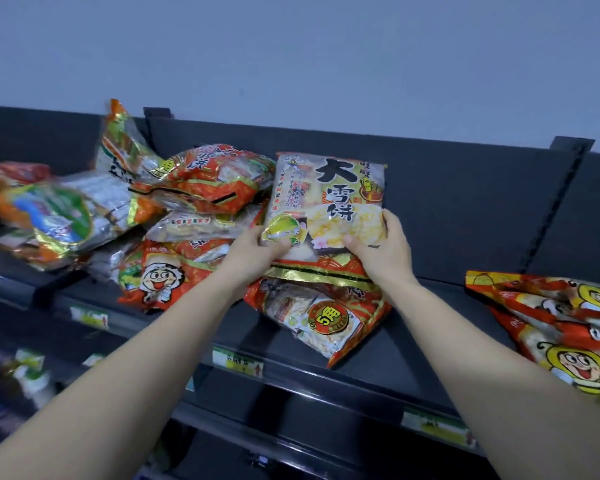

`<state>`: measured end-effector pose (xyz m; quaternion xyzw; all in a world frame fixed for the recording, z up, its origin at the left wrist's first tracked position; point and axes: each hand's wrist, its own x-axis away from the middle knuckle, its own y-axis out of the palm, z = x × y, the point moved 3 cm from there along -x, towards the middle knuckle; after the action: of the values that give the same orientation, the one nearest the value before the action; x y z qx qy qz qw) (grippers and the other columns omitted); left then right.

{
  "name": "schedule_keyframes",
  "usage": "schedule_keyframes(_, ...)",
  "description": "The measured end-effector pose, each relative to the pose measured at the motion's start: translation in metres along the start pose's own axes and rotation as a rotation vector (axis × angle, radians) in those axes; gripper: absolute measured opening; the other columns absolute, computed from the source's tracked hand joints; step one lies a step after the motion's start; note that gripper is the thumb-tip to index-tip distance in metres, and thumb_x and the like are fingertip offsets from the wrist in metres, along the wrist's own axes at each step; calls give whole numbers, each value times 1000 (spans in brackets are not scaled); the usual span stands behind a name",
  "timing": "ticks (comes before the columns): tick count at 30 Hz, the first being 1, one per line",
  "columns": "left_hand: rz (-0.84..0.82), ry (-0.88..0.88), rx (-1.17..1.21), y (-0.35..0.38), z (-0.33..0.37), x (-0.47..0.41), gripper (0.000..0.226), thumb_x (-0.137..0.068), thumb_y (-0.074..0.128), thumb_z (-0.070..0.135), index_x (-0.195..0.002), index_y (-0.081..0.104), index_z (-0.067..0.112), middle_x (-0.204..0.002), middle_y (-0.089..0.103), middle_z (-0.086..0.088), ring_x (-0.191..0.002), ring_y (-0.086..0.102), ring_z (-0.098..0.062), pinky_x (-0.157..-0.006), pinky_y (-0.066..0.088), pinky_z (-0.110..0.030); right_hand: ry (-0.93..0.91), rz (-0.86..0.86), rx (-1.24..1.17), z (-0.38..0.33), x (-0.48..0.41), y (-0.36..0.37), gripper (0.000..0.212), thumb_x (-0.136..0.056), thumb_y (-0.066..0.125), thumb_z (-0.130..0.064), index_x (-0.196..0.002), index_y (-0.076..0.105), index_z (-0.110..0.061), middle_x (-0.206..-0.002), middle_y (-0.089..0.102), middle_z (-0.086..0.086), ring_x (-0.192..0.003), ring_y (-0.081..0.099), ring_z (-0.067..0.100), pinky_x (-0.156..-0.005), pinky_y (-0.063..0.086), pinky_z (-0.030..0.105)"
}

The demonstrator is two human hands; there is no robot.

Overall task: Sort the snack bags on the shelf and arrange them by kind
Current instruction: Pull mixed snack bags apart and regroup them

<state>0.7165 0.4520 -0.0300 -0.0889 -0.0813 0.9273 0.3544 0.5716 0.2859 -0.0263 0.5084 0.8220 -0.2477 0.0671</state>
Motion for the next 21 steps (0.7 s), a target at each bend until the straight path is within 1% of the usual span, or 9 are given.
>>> schedule_keyframes(2, 23, -10, -237, -8, -9, 8, 60, -82, 72, 38, -133, 54, 12, -126, 61, -4, -111, 60, -21, -100, 47, -39, 66, -36, 44, 4, 3, 6, 73, -80, 77, -35, -142, 39, -23, -130, 54, -1, -119, 52, 22, -99, 45, 40)
schedule_keyframes(5, 128, 39, -463, -27, -19, 8, 42, -88, 69, 34, -122, 64, 10, -122, 65, -4, -109, 60, -18, -91, 45, -29, 203, -76, 140, 18, 5, 16, 63, -81, 74, -35, -135, 45, -20, -124, 59, 0, -113, 57, 25, -95, 48, 42)
schedule_keyframes(8, 259, 147, -523, -52, -14, 5, 22, -90, 65, 25, -107, 71, 12, -109, 70, -3, -92, 63, -14, -77, 45, -25, 332, -61, 280, 23, 3, 23, 48, -78, 63, -33, -121, 51, -17, -116, 62, 8, -104, 59, 31, -89, 51, 43)
schedule_keyframes(10, 325, 216, -540, -71, -11, -1, 14, -92, 61, 20, -102, 70, 15, -103, 70, -1, -72, 59, -1, -64, 43, -22, 346, -49, 385, 18, 1, 34, 52, -77, 54, -33, -127, 50, -16, -122, 59, 13, -110, 55, 36, -92, 48, 42)
schedule_keyframes(11, 343, 240, -537, -82, -10, -4, 14, -93, 59, 19, -102, 70, 15, -103, 69, 1, -67, 58, 2, -59, 43, -19, 317, -33, 436, 13, -1, 42, 54, -79, 52, -34, -130, 50, -17, -127, 57, 14, -115, 53, 37, -96, 45, 43)
schedule_keyframes(12, 358, 262, -539, -92, -11, -8, 16, -94, 57, 19, -104, 69, 15, -104, 67, 1, -69, 60, 0, -59, 44, -18, 265, -4, 490, 7, -2, 52, 52, -81, 51, -35, -131, 51, -18, -132, 54, 14, -121, 49, 37, -100, 42, 44)
schedule_keyframes(15, 441, 331, -637, -134, -20, -24, 20, -95, 55, 24, -108, 68, 16, -109, 63, 1, -101, 57, -16, -83, 46, -31, 25, 89, 574, -27, -5, 94, 48, -88, 48, -37, -129, 56, -16, -143, 46, 15, -134, 38, 34, -108, 31, 44)
schedule_keyframes(18, 486, 351, -706, -188, -29, -41, 24, -94, 55, 24, -114, 67, 15, -110, 60, -3, -108, 53, -22, -87, 44, -36, -244, 141, 496, -74, -2, 147, 44, -89, 58, -35, -128, 59, -14, -140, 51, 9, -133, 40, 30, -108, 32, 45)
schedule_keyframes(21, 540, 293, -854, -247, -42, -63, 33, -91, 57, 25, -122, 62, 16, -119, 56, -8, -116, 47, -28, -94, 41, -41, -569, 225, 520, -121, 7, 200, 40, -83, 68, -26, -120, 63, -12, -125, 59, 7, -121, 49, 30, -99, 39, 45)
